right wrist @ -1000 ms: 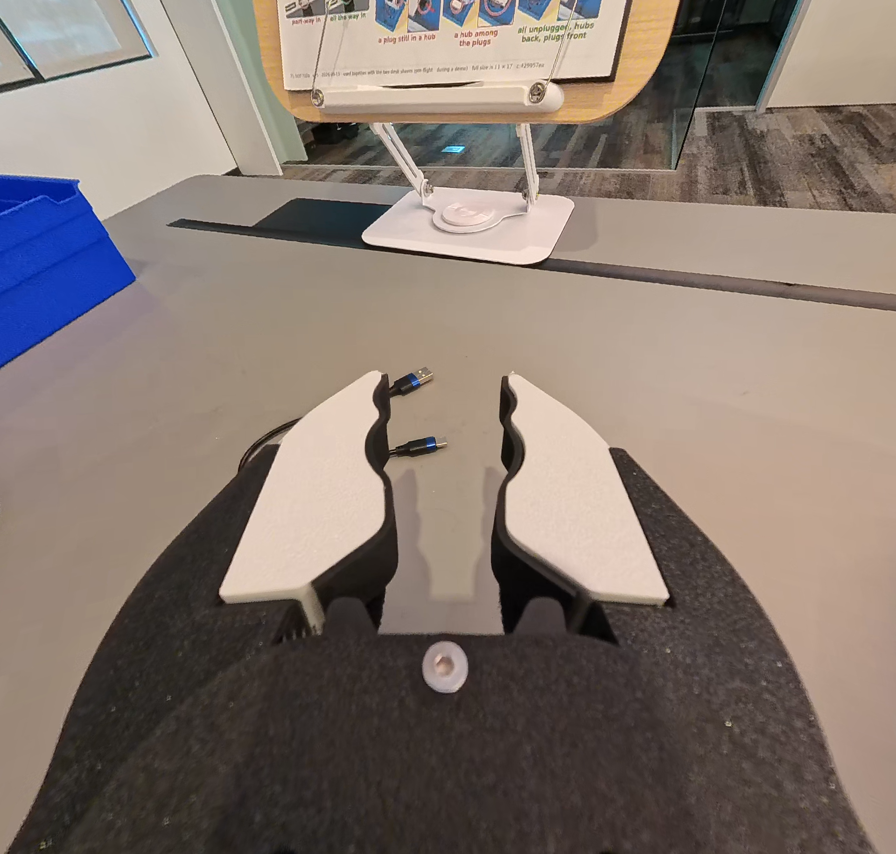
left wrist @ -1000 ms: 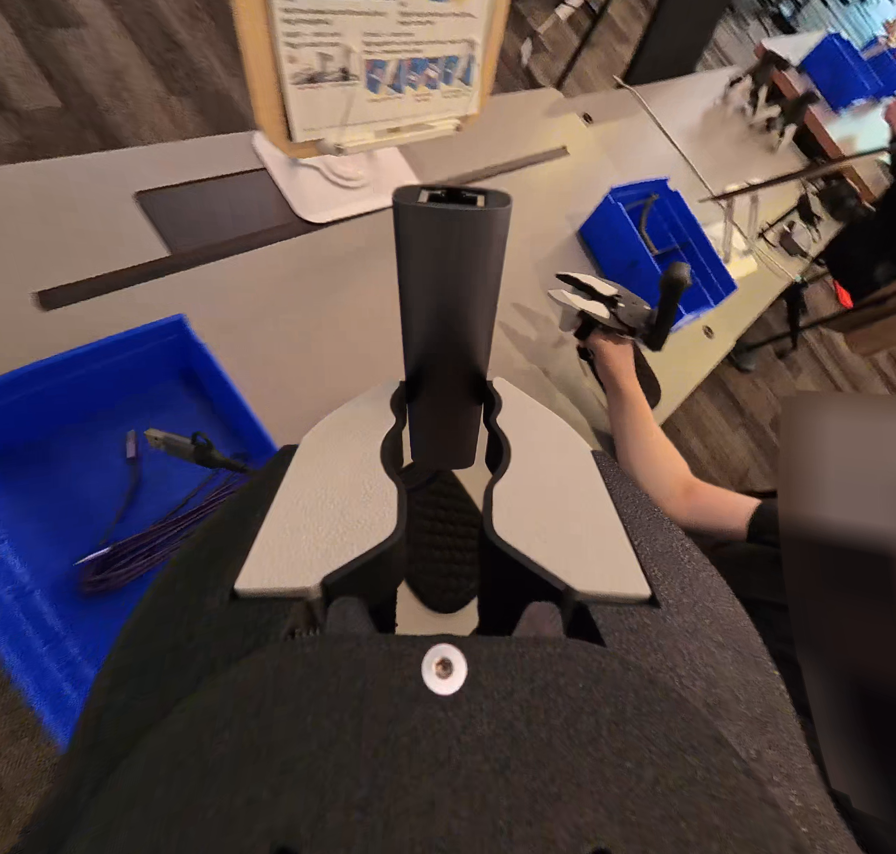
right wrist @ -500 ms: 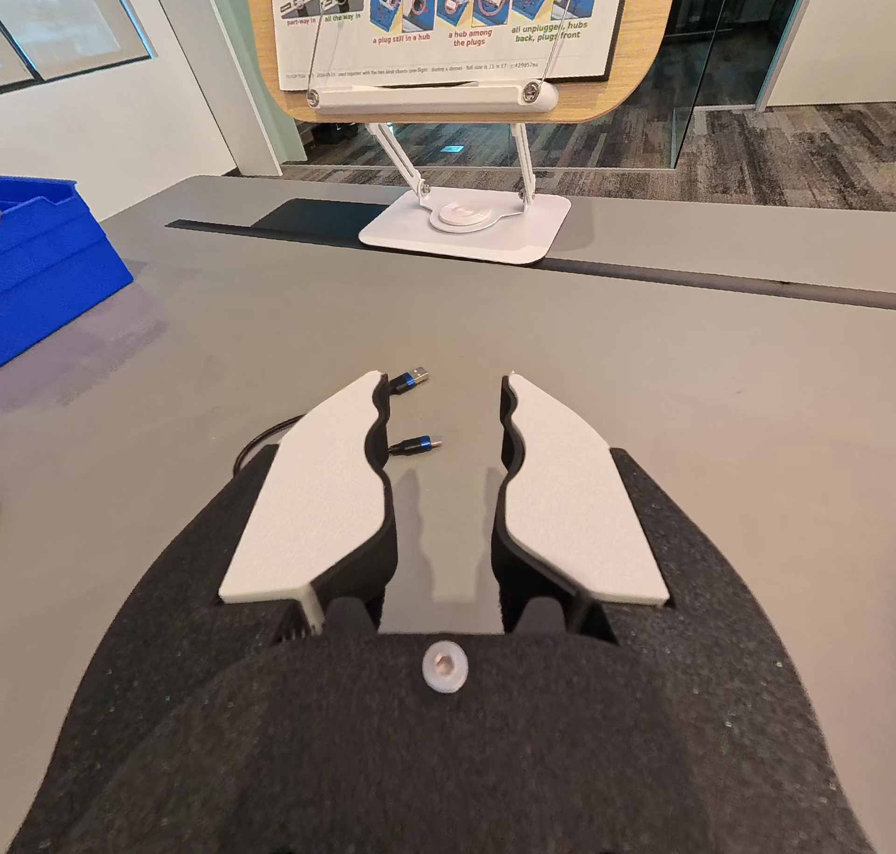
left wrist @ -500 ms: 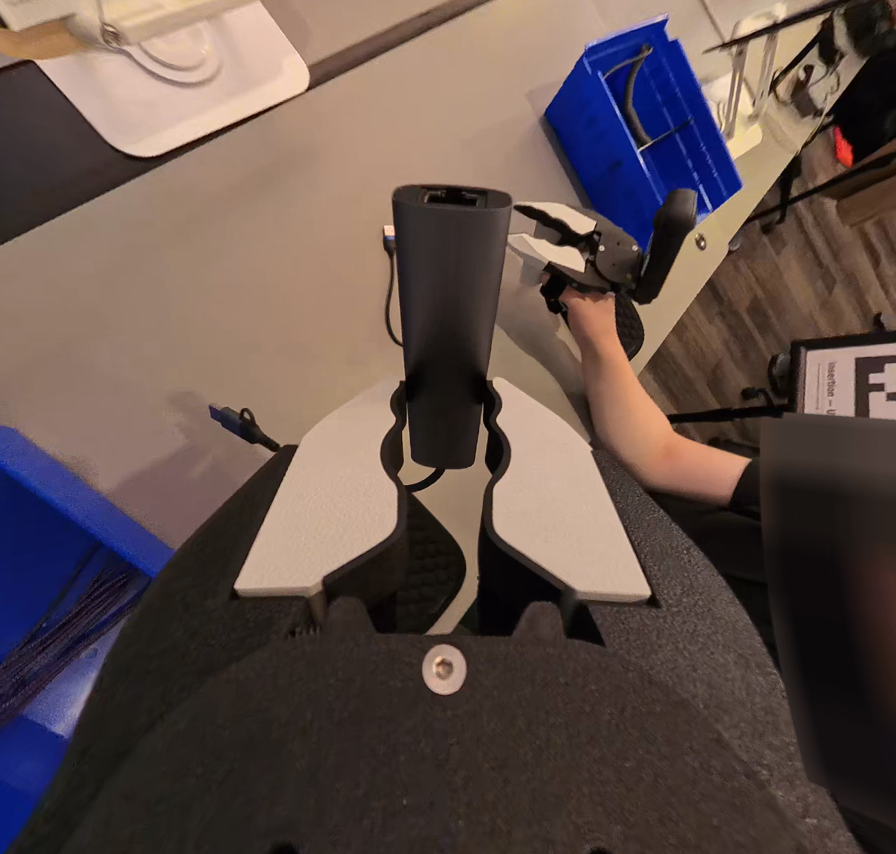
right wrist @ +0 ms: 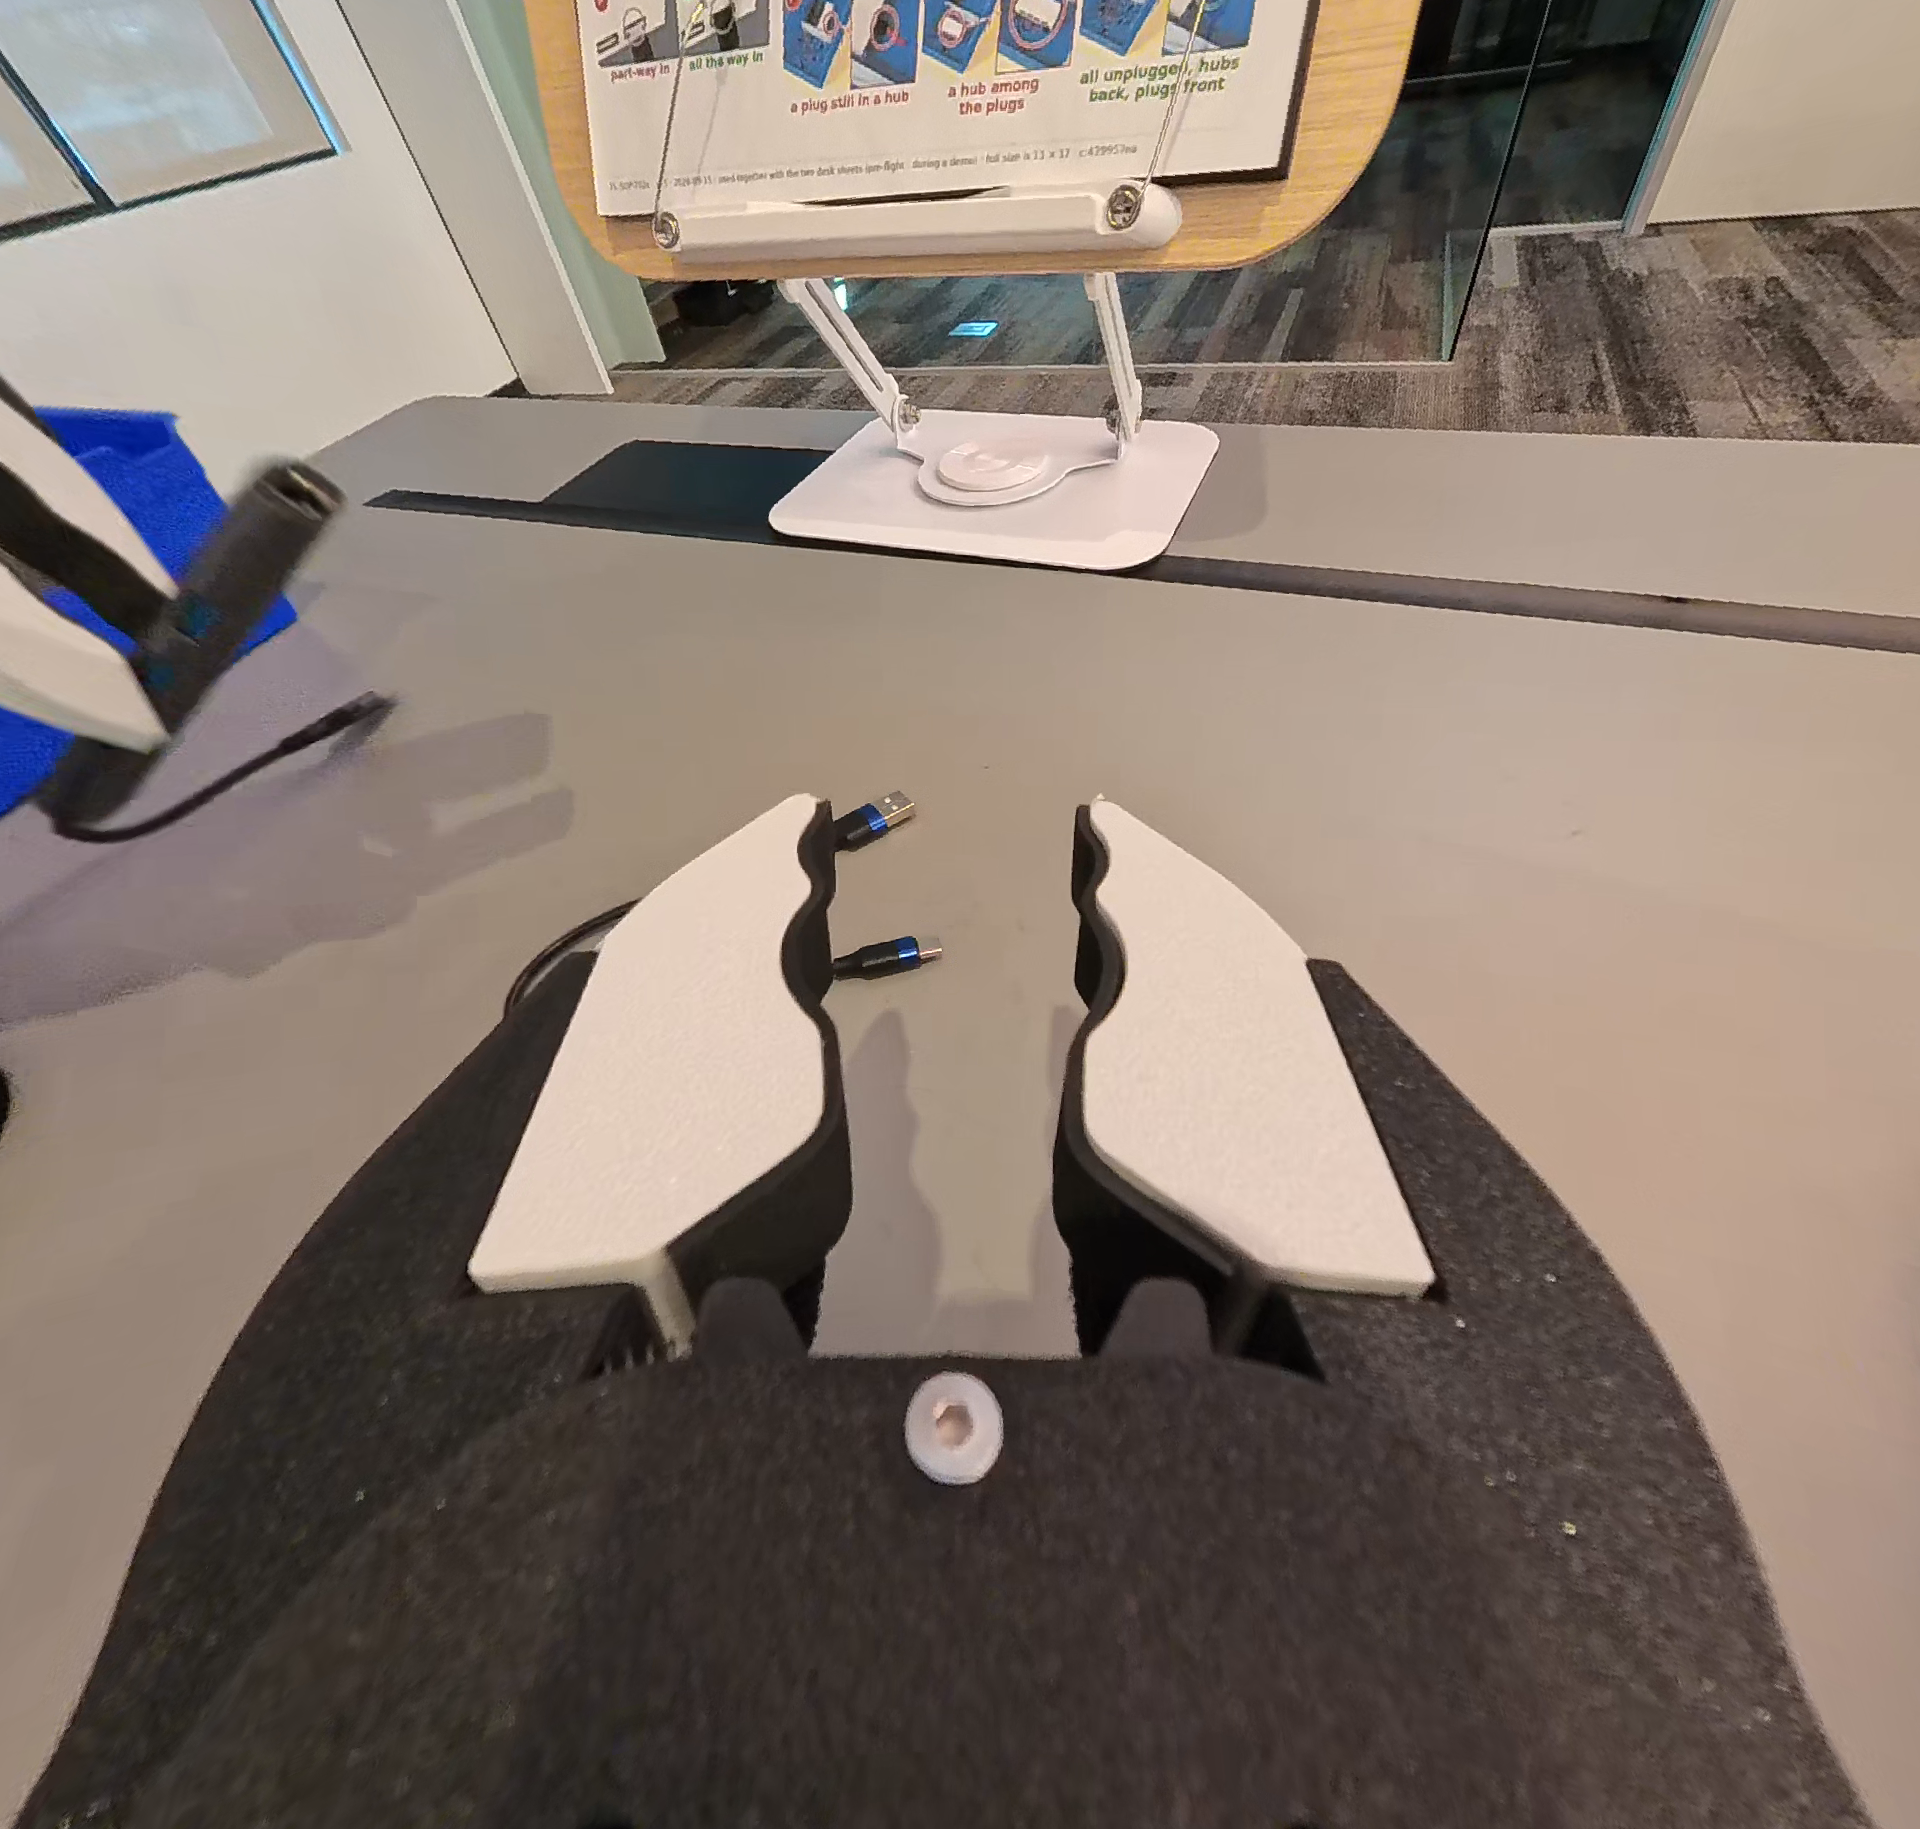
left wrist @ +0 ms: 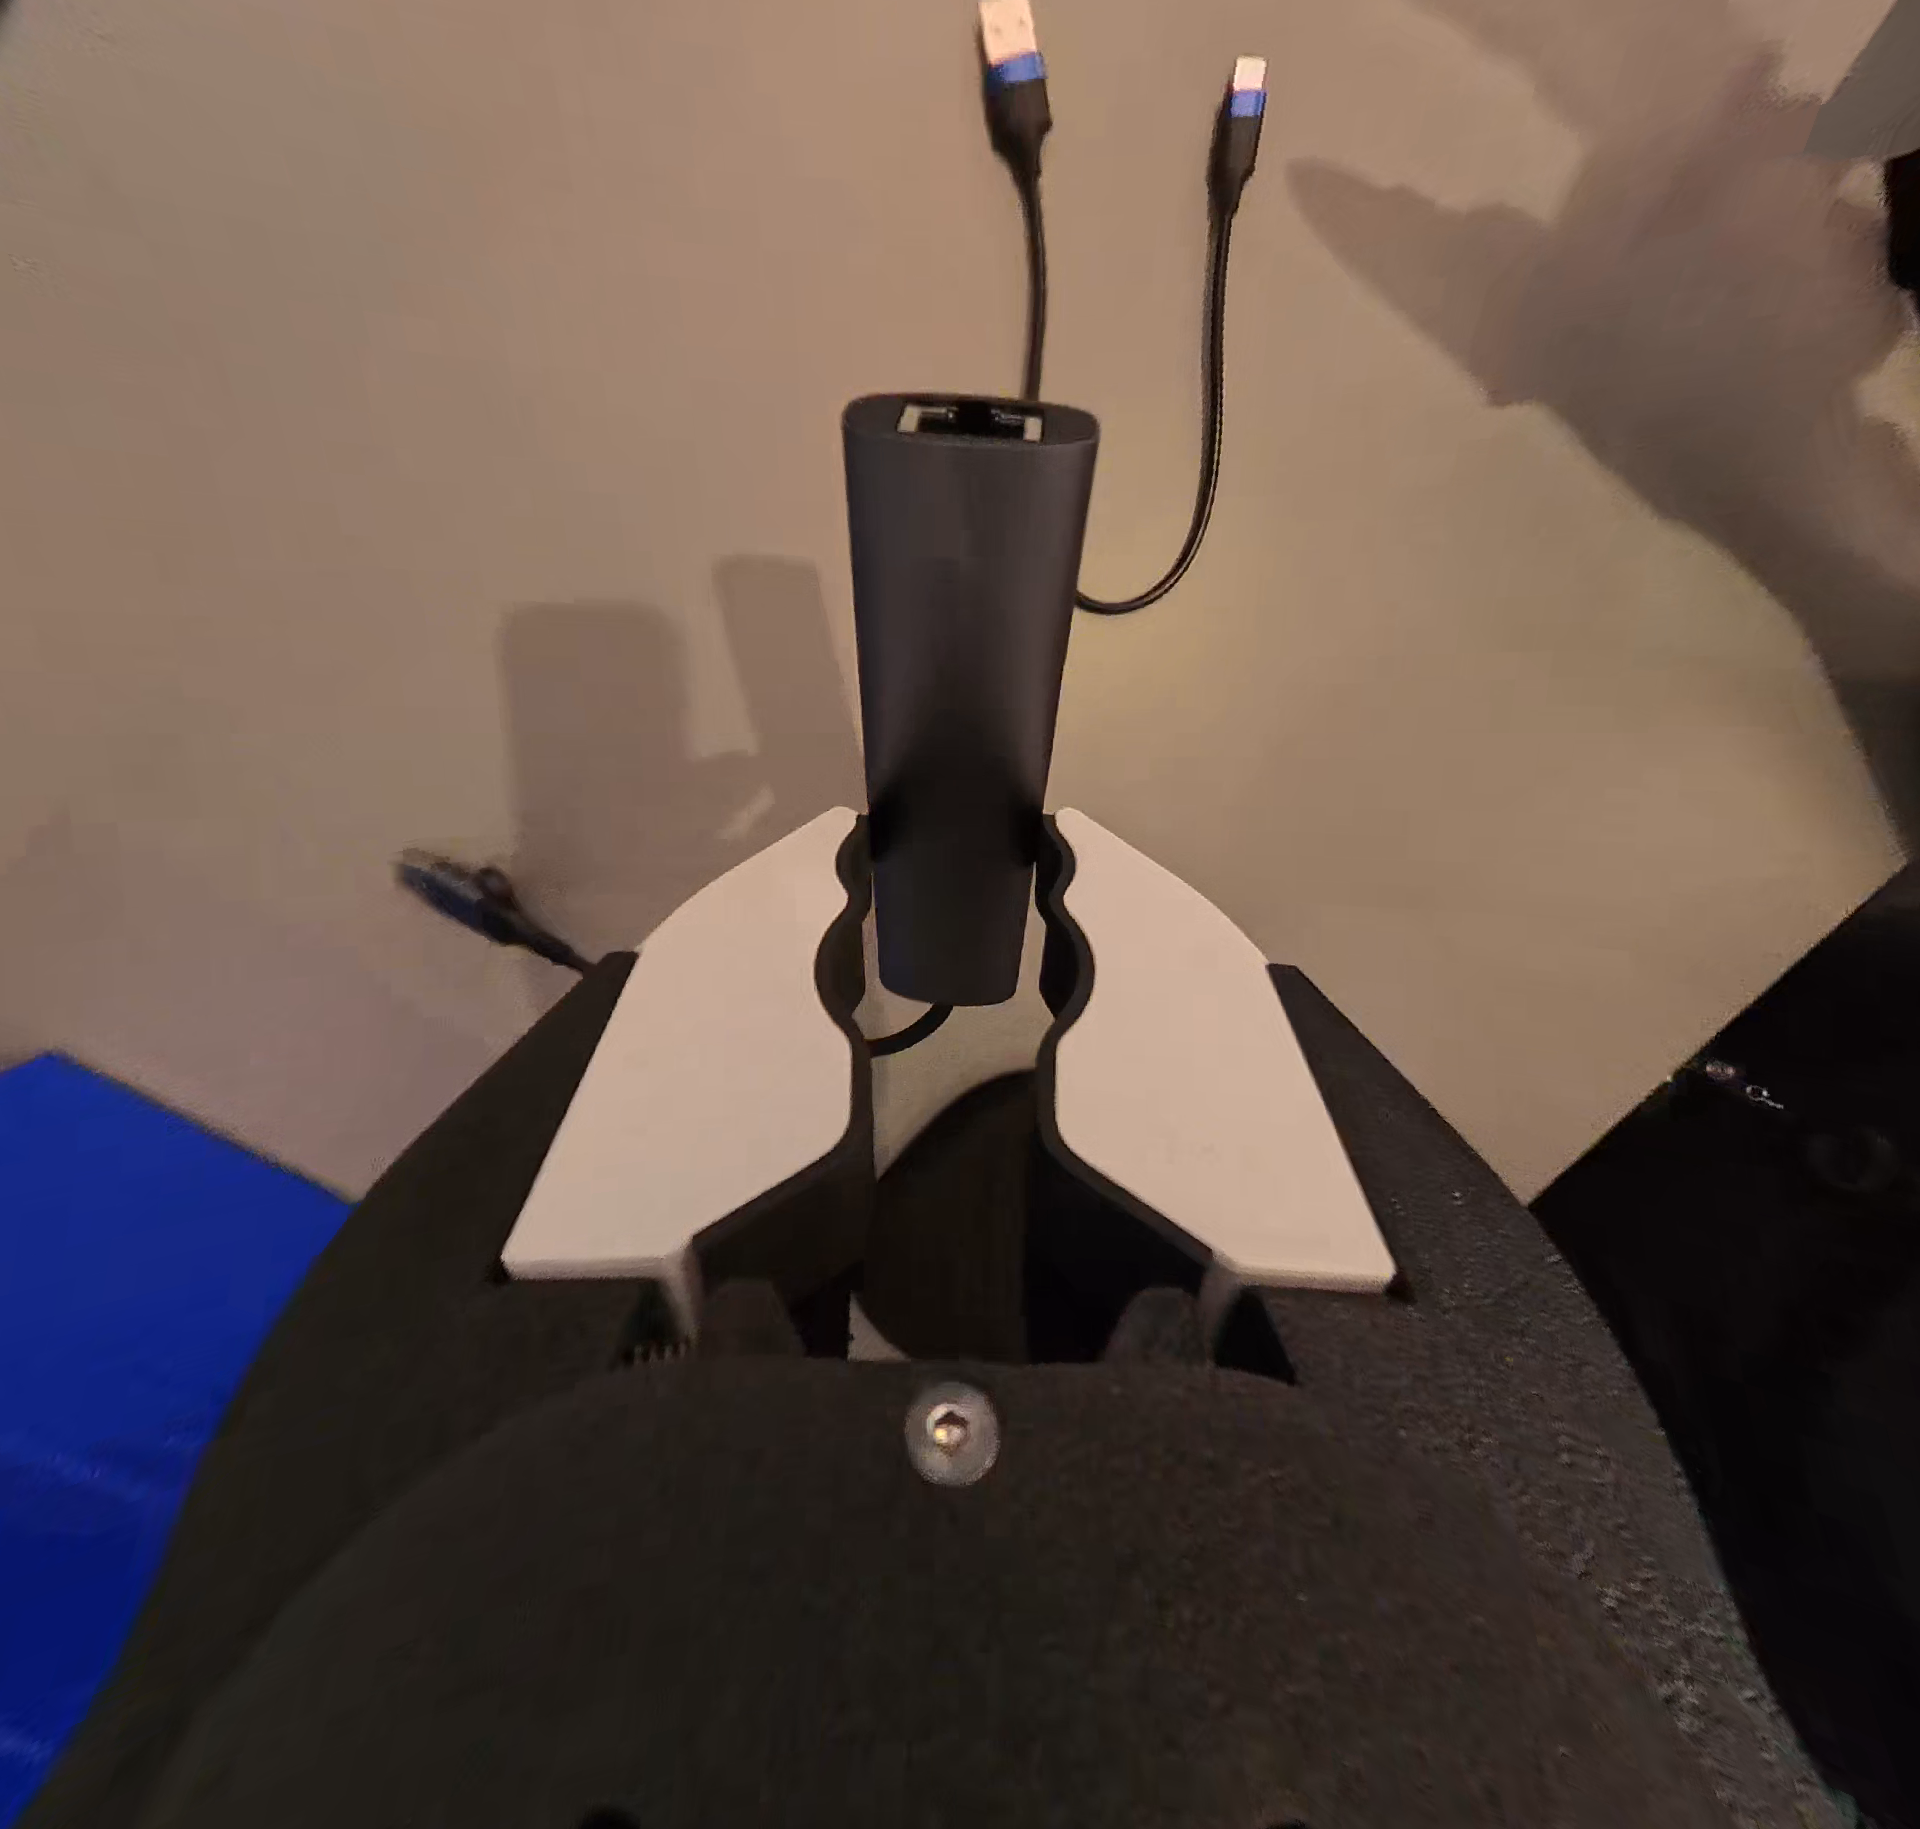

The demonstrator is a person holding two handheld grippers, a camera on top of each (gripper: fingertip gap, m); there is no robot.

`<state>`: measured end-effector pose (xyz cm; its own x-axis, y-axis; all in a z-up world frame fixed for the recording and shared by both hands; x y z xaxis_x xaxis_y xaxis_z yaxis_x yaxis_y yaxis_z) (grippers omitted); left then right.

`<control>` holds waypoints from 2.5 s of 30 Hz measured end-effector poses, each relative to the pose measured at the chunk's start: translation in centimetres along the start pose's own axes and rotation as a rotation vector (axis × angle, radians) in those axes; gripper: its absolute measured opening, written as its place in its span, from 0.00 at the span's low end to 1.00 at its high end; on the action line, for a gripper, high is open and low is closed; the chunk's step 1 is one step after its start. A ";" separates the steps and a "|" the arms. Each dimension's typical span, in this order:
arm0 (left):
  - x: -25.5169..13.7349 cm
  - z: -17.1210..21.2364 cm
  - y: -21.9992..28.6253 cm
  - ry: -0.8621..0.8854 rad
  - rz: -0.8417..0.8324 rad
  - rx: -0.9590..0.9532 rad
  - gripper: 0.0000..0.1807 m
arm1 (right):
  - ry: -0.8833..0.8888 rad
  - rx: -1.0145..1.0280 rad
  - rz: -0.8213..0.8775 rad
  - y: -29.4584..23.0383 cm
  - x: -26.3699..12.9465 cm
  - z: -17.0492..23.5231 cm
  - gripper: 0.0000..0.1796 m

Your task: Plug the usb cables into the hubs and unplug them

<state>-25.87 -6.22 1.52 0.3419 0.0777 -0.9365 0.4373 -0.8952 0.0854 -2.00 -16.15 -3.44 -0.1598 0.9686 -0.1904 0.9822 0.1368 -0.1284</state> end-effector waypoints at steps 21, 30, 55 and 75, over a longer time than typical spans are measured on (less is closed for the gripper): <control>8.1 -0.6 -0.8 -0.042 -0.014 0.059 0.16 | -0.122 -0.046 -0.060 -1.1 1.3 1.4 0.24; 10.0 0.6 -1.9 -0.024 -0.066 0.002 0.16 | -0.145 -0.022 -0.061 -0.8 1.4 1.8 0.24; 14.8 -8.8 4.1 0.090 -0.121 0.061 0.07 | -0.109 0.076 -0.027 1.0 0.6 1.4 0.24; 5.5 -3.7 5.6 0.590 0.069 0.068 0.01 | 0.026 0.077 -0.324 -3.4 0.8 -0.1 0.23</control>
<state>-18.45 -9.18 -1.89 0.7804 0.2312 -0.5809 0.3498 -0.9315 0.0992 -5.45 -15.85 -3.04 -0.4591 0.8825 -0.1025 0.8702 0.4234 -0.2520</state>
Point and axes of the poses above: each gripper's, where its closed fingertips meet, x out along the fingers, z out of its underside, y = z × x across the jaws, the point moved 7 cm from there along -x, back along the fingers, and after that the axes turned 4 degrees about y, right-handed, at the moved point
